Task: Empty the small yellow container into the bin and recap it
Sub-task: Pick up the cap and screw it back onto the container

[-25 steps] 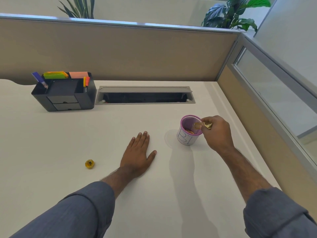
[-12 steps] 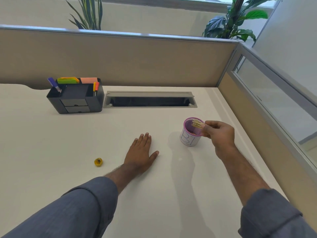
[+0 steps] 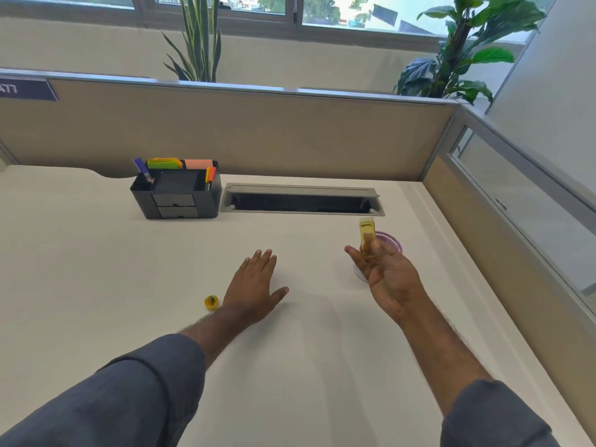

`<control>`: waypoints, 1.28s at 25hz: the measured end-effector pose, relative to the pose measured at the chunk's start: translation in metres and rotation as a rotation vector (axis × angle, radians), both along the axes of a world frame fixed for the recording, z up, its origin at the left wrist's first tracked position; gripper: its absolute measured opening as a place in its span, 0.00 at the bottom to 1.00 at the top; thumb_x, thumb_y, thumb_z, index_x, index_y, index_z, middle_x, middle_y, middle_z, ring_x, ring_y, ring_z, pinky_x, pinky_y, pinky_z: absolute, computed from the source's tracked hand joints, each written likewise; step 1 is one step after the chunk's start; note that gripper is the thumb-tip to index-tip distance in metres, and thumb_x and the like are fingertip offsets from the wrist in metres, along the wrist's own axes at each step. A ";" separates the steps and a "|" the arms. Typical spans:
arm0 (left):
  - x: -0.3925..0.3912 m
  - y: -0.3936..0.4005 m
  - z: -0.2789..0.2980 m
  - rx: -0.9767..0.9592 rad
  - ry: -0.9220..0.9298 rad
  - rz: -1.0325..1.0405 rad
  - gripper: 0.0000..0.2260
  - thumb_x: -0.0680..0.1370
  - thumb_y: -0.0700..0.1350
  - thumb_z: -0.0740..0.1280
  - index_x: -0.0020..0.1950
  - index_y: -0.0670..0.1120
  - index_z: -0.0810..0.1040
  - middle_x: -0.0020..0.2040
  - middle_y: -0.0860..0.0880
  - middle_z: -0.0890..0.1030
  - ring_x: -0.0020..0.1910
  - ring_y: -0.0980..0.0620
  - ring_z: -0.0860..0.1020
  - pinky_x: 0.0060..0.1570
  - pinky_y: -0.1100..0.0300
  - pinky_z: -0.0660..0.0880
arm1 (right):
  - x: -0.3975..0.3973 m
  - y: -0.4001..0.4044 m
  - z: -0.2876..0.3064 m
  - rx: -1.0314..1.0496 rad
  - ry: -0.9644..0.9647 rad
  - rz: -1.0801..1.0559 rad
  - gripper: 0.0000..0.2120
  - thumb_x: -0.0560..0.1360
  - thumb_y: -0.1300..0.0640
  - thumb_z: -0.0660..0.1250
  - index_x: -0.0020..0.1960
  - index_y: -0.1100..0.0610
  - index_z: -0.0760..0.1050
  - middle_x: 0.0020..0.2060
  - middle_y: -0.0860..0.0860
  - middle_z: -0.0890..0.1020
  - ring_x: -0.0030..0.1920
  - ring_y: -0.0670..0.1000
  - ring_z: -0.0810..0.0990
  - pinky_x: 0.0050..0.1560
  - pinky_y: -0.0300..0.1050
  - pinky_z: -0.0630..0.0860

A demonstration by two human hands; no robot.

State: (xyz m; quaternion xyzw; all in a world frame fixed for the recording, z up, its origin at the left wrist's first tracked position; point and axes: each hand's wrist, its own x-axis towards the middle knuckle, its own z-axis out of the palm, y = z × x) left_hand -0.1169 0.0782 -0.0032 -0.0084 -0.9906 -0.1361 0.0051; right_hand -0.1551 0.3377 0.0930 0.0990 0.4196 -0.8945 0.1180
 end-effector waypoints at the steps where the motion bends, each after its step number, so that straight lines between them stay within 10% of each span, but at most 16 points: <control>1: 0.005 -0.011 0.001 0.000 -0.004 0.025 0.35 0.79 0.63 0.58 0.80 0.47 0.53 0.82 0.49 0.53 0.81 0.48 0.50 0.78 0.53 0.47 | 0.002 -0.008 0.001 -0.004 0.005 0.019 0.09 0.79 0.64 0.64 0.56 0.66 0.79 0.44 0.57 0.87 0.51 0.63 0.86 0.47 0.50 0.84; 7: 0.038 -0.073 0.005 -0.035 0.128 0.232 0.31 0.72 0.64 0.69 0.70 0.48 0.72 0.67 0.49 0.76 0.65 0.45 0.73 0.63 0.48 0.68 | 0.011 -0.051 -0.001 0.144 0.065 0.073 0.11 0.80 0.61 0.62 0.61 0.58 0.77 0.51 0.53 0.86 0.54 0.59 0.85 0.46 0.53 0.83; 14: 0.061 -0.104 -0.012 0.095 -0.097 0.430 0.36 0.67 0.66 0.71 0.69 0.50 0.70 0.64 0.49 0.74 0.62 0.46 0.74 0.61 0.52 0.68 | 0.024 -0.097 -0.016 0.426 0.056 0.126 0.11 0.78 0.57 0.66 0.60 0.50 0.78 0.58 0.52 0.81 0.56 0.55 0.81 0.46 0.49 0.78; 21: 0.071 -0.117 -0.012 0.395 0.006 0.506 0.12 0.70 0.57 0.73 0.47 0.52 0.81 0.47 0.53 0.79 0.50 0.49 0.79 0.48 0.56 0.73 | 0.045 -0.128 -0.021 0.470 0.078 0.136 0.10 0.79 0.59 0.66 0.58 0.51 0.78 0.57 0.52 0.81 0.52 0.53 0.81 0.48 0.50 0.78; 32: 0.084 -0.121 0.053 0.918 0.022 0.376 0.07 0.63 0.43 0.75 0.36 0.49 0.80 0.30 0.57 0.80 0.28 0.57 0.73 0.29 0.63 0.71 | 0.085 -0.164 -0.027 0.680 0.244 0.344 0.09 0.78 0.62 0.67 0.54 0.54 0.83 0.39 0.49 0.83 0.34 0.46 0.80 0.35 0.40 0.76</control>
